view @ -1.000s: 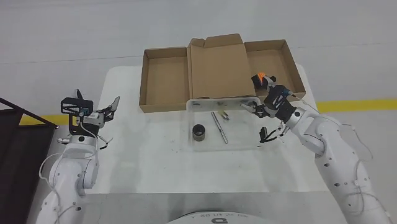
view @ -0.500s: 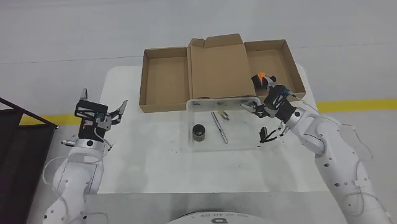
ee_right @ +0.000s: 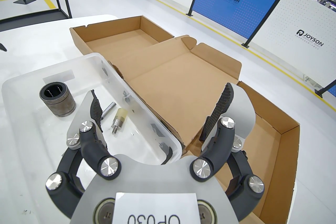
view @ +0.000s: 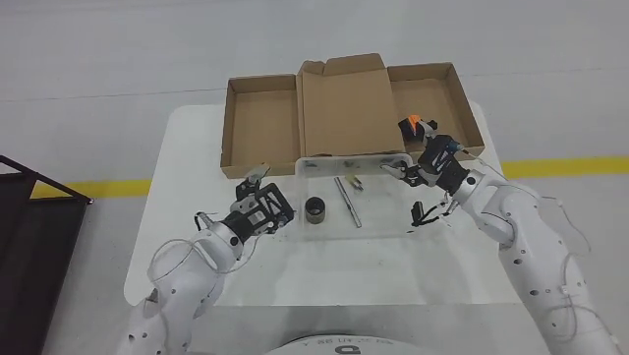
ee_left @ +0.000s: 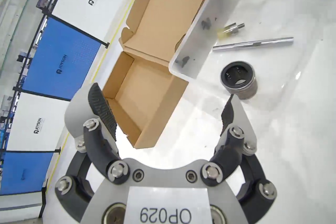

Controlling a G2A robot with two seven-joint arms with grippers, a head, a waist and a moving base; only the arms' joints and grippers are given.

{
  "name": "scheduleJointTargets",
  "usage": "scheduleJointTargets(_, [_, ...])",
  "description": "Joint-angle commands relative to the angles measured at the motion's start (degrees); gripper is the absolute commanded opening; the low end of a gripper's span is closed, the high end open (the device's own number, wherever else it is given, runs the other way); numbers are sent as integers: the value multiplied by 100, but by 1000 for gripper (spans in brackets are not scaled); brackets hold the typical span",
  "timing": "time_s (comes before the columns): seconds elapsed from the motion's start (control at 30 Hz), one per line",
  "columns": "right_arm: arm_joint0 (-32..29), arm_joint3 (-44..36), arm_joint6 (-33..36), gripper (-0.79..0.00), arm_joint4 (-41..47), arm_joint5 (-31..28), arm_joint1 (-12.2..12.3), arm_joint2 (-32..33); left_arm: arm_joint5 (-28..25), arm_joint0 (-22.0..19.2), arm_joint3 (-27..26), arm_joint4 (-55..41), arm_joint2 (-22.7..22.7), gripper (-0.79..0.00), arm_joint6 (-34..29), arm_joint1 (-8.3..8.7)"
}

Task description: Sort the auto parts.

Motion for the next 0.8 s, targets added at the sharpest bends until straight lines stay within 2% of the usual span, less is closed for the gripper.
scheduleJointTargets(0.0, [0, 0, 0, 0, 0, 0, 0, 0, 274, -63, -91, 107, 23, 0, -60, -13])
scheduleJointTargets(0.3, [0, 0, 0, 0, 0, 0, 0, 0, 268, -62, -90, 75, 29, 0, -49, -14])
scheduleJointTargets(0.4, [0, 0, 0, 0, 0, 0, 0, 0, -152, -140, -93, -277, 59, 0, -118, -10])
scheduleJointTargets(0.63, [0, 0, 0, 0, 0, 0, 0, 0, -1505, -725, -176, -273, 526, 0, -1053, -4])
scheduleJointTargets(0.77, [0, 0, 0, 0, 0, 0, 0, 0, -1792, -1164, -13, -620, 746, 0, -1541, -52])
